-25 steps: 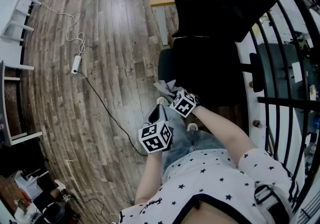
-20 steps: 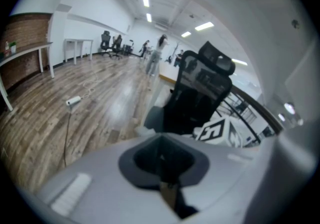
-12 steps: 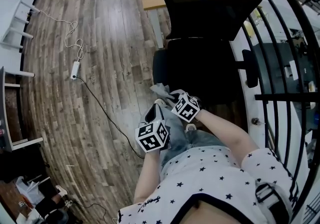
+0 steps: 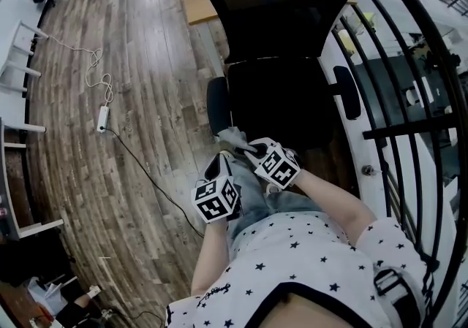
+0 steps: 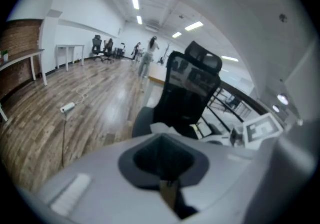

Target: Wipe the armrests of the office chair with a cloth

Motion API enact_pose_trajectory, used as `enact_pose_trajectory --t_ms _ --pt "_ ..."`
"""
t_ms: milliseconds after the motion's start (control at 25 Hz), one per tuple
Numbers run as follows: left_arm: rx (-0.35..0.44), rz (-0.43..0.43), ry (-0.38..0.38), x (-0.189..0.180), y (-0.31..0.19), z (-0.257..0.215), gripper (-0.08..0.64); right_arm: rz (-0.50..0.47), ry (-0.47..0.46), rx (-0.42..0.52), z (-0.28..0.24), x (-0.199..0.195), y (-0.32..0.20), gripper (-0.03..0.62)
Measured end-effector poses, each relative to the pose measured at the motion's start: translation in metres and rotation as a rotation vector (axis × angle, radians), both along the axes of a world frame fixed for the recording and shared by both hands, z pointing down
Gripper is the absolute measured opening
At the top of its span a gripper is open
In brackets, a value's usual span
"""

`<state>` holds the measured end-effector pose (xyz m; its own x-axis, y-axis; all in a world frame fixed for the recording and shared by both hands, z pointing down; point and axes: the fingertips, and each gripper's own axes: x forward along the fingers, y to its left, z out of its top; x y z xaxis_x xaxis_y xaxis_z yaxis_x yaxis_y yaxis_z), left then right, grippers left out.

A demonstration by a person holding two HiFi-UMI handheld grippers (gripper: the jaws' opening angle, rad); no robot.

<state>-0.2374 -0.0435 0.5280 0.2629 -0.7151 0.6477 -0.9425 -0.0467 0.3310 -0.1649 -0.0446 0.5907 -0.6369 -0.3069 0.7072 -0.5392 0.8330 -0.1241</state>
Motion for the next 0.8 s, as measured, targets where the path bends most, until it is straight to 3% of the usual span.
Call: enact_pose_trajectory --t_ms 440,800 --pt "0.035 0.141 -0.014 0.056 0.006 -0.008 0.005 0.205 -0.096 0.074 -0.045 0.063 0.022 0.031" --pt "0.065 0.291 -0.022 0.113 0.014 -0.018 0.005 0.369 -0.115 0.112 -0.065 0.123 0.044 0.031"
